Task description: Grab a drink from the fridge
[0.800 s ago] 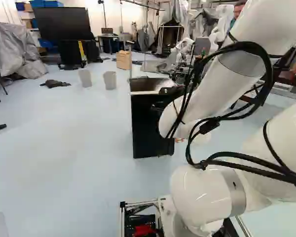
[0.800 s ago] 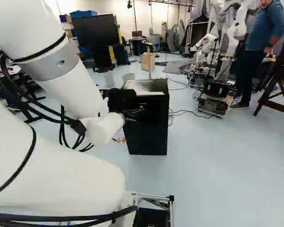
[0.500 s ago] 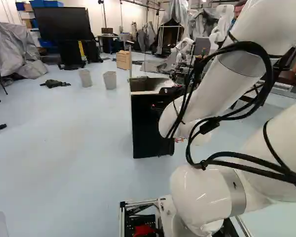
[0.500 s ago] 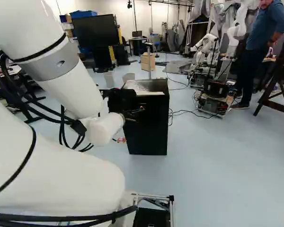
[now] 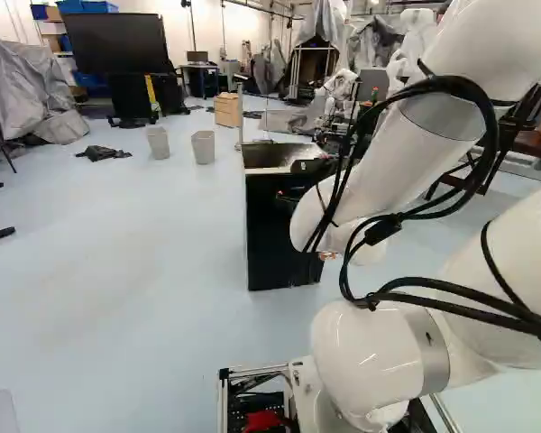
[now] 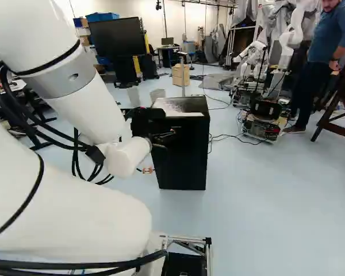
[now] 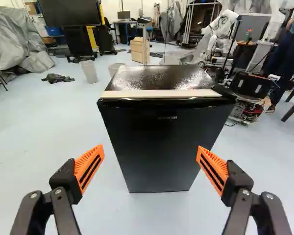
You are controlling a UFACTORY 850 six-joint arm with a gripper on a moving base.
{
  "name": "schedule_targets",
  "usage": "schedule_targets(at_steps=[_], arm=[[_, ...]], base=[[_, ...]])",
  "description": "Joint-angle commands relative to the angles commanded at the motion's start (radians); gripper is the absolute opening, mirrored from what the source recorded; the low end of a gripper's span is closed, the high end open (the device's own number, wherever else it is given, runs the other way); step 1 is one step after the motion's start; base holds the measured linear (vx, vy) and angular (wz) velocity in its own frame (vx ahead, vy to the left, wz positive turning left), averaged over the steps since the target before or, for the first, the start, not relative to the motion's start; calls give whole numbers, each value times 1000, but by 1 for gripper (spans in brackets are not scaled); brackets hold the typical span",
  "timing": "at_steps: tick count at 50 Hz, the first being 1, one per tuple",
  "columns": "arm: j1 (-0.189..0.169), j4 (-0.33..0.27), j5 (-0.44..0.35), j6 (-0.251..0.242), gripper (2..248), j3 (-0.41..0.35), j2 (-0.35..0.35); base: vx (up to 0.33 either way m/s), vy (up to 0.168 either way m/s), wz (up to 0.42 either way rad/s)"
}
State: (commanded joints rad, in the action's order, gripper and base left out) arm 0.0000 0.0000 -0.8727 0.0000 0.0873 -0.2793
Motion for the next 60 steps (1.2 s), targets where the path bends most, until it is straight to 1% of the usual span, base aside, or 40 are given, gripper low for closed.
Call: schedule_targets(at_steps=[60], arm=[[0, 0, 0, 0, 247, 0, 0]], base=[[65, 39, -10]])
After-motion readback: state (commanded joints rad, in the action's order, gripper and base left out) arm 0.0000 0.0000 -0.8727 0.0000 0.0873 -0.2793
